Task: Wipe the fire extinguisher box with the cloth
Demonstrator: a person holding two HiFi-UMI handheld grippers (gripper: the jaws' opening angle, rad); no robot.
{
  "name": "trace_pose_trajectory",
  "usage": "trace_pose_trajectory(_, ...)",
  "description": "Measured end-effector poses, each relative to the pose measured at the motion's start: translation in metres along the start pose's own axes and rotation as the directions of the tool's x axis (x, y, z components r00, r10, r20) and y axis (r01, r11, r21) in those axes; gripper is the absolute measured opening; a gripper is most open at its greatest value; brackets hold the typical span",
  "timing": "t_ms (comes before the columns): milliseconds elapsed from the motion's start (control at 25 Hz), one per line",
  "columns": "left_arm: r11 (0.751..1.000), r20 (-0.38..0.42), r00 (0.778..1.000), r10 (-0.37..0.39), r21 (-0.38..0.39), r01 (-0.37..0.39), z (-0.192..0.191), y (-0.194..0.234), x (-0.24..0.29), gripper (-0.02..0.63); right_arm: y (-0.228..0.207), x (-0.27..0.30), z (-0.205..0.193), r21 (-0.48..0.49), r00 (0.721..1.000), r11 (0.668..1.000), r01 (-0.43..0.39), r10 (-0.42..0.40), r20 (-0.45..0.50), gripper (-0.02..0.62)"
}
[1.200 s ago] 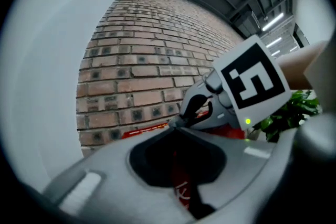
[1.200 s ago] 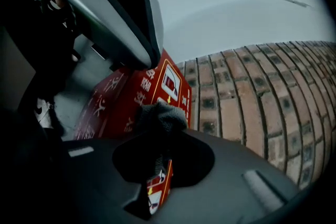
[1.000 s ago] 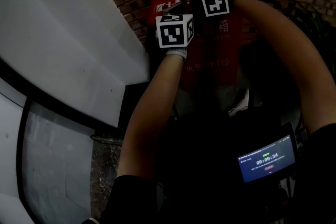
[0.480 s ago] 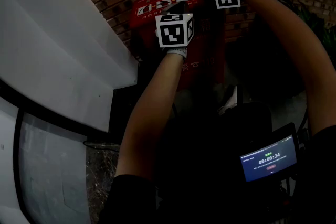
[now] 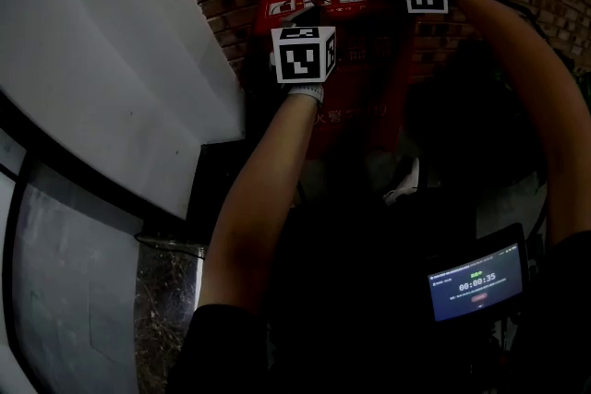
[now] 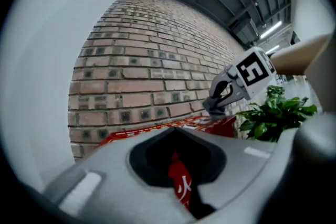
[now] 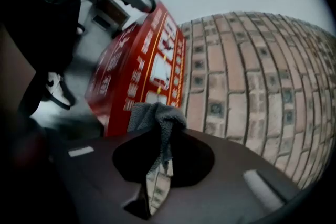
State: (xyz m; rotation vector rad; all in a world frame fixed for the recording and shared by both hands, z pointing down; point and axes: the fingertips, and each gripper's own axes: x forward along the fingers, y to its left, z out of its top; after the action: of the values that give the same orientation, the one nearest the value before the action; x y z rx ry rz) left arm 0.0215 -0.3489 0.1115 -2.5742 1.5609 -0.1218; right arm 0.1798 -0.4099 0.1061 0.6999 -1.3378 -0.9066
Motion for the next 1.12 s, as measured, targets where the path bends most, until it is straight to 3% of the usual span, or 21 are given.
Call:
trace_pose_trajectory(240,0.998,0.029,0.997,0.066,-0.001,-0.066,0.011,0.045,-0.034,0.002,-0.041,-0.030,0.111,0.056,0.973,0.997,0.056,-0.067,0.219,0.036)
trace_pose_trajectory(440,0.993,-0.011,0.994,0.110,-0.036,-0.110,-0.011,0.086,-0.057,0.003,-0.032,-0.028,0.220,0.003,0.931,0.997,0.072,-0.069,0.359,0.037)
trace_pose_trajectory(600,0.991,-0.022,0.993,0.112,-0.070,-0.113,-0.023,0.105,-0.065,0.002,-0.027,-0.029,0.279,-0.017,0.901,0.997,0.072,-0.058,0.431,0.037)
trace_pose_trajectory(840,0.990,-0.017,0.993,0.120,-0.068,-0.121,-0.031,0.121,-0.079,0.002,-0.006,-0.009,0.300,-0.072,0.911,0.997,0.030,0.002,0.412,0.036)
trace_pose_trajectory(1120,0.991,-0.014,0.993,0.115,-0.066,-0.115,-0.037,0.117,-0.064,0.002,-0.003,-0.003,0.269,-0.081,0.933,0.995,0.057,-0.024,0.360,0.035)
